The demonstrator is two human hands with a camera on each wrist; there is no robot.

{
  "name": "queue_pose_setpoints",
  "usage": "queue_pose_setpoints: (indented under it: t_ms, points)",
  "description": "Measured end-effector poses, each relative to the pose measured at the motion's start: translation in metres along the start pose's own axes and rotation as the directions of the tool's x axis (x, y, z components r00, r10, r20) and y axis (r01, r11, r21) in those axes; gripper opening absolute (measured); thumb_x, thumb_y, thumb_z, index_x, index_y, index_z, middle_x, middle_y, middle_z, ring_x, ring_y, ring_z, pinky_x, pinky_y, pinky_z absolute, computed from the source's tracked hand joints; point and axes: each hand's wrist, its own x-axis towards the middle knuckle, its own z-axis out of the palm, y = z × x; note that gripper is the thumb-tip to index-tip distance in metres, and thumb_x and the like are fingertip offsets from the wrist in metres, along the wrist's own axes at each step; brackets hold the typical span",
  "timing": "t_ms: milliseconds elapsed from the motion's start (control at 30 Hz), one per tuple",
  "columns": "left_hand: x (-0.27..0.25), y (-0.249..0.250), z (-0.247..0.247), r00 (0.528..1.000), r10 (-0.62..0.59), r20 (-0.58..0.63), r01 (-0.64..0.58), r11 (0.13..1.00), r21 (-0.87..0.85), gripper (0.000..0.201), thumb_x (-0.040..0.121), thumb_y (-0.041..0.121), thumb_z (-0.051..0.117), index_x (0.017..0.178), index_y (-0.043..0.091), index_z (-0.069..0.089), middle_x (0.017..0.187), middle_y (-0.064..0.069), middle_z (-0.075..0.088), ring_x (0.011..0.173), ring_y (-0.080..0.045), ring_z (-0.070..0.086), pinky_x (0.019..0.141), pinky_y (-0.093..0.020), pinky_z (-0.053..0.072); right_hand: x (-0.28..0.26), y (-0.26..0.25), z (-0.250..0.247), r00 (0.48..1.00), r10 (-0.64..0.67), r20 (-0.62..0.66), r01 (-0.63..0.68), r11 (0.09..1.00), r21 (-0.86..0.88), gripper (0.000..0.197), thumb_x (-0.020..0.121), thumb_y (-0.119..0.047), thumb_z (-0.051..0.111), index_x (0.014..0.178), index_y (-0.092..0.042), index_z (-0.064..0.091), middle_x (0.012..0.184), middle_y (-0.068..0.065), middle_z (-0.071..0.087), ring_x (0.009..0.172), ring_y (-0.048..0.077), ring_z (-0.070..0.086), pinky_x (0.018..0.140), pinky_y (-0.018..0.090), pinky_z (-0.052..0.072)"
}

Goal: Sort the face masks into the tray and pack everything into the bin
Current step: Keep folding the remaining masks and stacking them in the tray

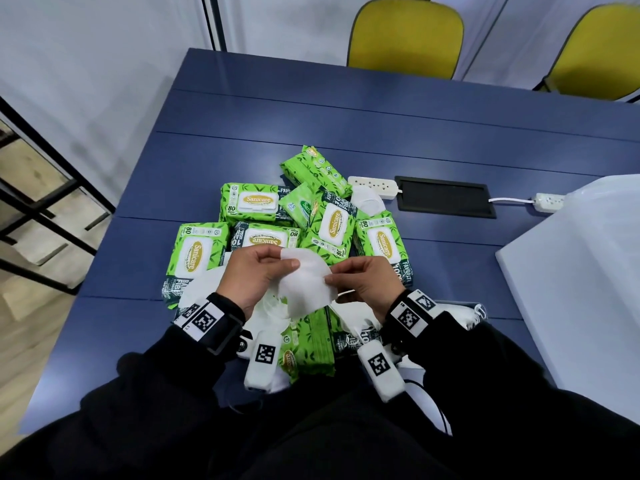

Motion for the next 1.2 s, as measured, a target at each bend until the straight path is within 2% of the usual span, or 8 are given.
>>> queue_pose_setpoints:
  t_ms: [133,333,467,567,633,733,900,1200]
  points:
    - [0.001,-0.003,0.0,0.999,-0.028,-0.02,0.027,0.999,-0.039,0.026,0.075,-0.002,0.084,0.095,-0.009,0.07,0.084,-0.017,0.075,0.071,-0.024,0.069,0.067,-0.031,0.057,-0.001,0.001,0.0,1.0,-0.007,0.004,0.007,1.0,-0.016,0.014,0.076,0.004,0.083,0.08,-0.004,0.072,0.075,0.01,0.074,0.062,0.021,0.068,0.055,0.031,0.057]
    - [0.001,-0.003,0.005,0.999,-0.043,-0.015,0.041,0.997,-0.062,0.016,0.078,-0.005,0.081,0.084,0.001,0.068,0.069,-0.007,0.073,0.059,-0.017,0.066,0.055,-0.023,0.053,-0.002,0.004,0.0,1.0,0.003,0.016,-0.002,1.0,-0.029,0.016,0.074,0.006,0.083,0.081,-0.003,0.071,0.077,0.012,0.074,0.062,0.024,0.068,0.058,0.035,0.06]
    - [0.002,-0.004,0.001,0.998,-0.061,-0.005,0.06,0.996,-0.063,0.016,0.076,-0.004,0.082,0.085,0.001,0.07,0.076,-0.013,0.074,0.07,-0.024,0.065,0.07,-0.033,0.052,-0.001,0.005,-0.002,1.0,0.022,-0.006,-0.022,1.0,-0.003,0.014,0.076,0.004,0.083,0.078,-0.005,0.072,0.073,0.012,0.072,0.06,0.024,0.067,0.062,0.038,0.06]
    - [0.002,-0.005,0.0,0.998,-0.066,-0.004,0.066,0.996,-0.059,0.015,0.076,-0.001,0.083,0.086,-0.002,0.072,0.083,-0.02,0.073,0.079,-0.031,0.061,0.071,-0.04,0.048,-0.002,0.005,-0.005,0.999,0.032,-0.007,-0.031,0.999,0.027,0.012,0.076,0.001,0.083,0.083,-0.001,0.073,0.075,0.014,0.071,0.061,0.024,0.065,0.063,0.038,0.06]
    - [0.0,-0.003,0.0,0.998,-0.059,0.002,0.059,0.997,-0.051,0.01,0.077,0.0,0.084,0.078,0.004,0.075,0.084,-0.023,0.07,0.079,-0.033,0.059,0.071,-0.043,0.046,-0.003,0.006,-0.006,0.999,0.043,-0.008,-0.043,0.998,0.05,0.014,0.077,-0.001,0.083,0.087,0.002,0.075,0.08,0.016,0.072,0.064,0.024,0.066,0.063,0.038,0.061]
    - [-0.001,-0.002,0.0,0.999,-0.051,0.012,0.051,0.998,-0.028,0.019,0.078,0.002,0.084,0.065,0.014,0.076,0.083,-0.022,0.069,0.079,-0.033,0.058,0.075,-0.046,0.046,-0.004,0.006,-0.008,0.998,0.063,0.0,-0.063,0.994,0.087,0.019,0.077,-0.006,0.083,0.091,0.005,0.076,0.085,0.018,0.072,0.066,0.023,0.065,0.062,0.036,0.061]
    - [-0.001,-0.002,0.0,0.999,-0.045,0.014,0.046,0.998,-0.038,0.024,0.077,0.003,0.085,0.061,0.016,0.074,0.079,-0.02,0.066,0.076,-0.033,0.055,0.065,-0.039,0.046,-0.005,0.008,-0.011,0.996,0.079,0.037,-0.083,0.99,0.11,0.017,0.077,-0.011,0.083,0.088,0.001,0.078,0.083,0.016,0.072,0.065,0.022,0.064,0.06,0.034,0.059]
    - [-0.001,-0.002,0.001,0.998,-0.057,0.009,0.058,0.997,-0.049,0.021,0.073,0.005,0.087,0.062,0.016,0.074,0.082,-0.02,0.064,0.077,-0.033,0.053,0.063,-0.037,0.044,-0.006,0.006,-0.015,0.993,0.095,0.066,-0.1,0.992,0.082,0.02,0.073,-0.016,0.084,0.086,-0.003,0.078,0.084,0.015,0.072,0.069,0.023,0.066,0.062,0.036,0.06]
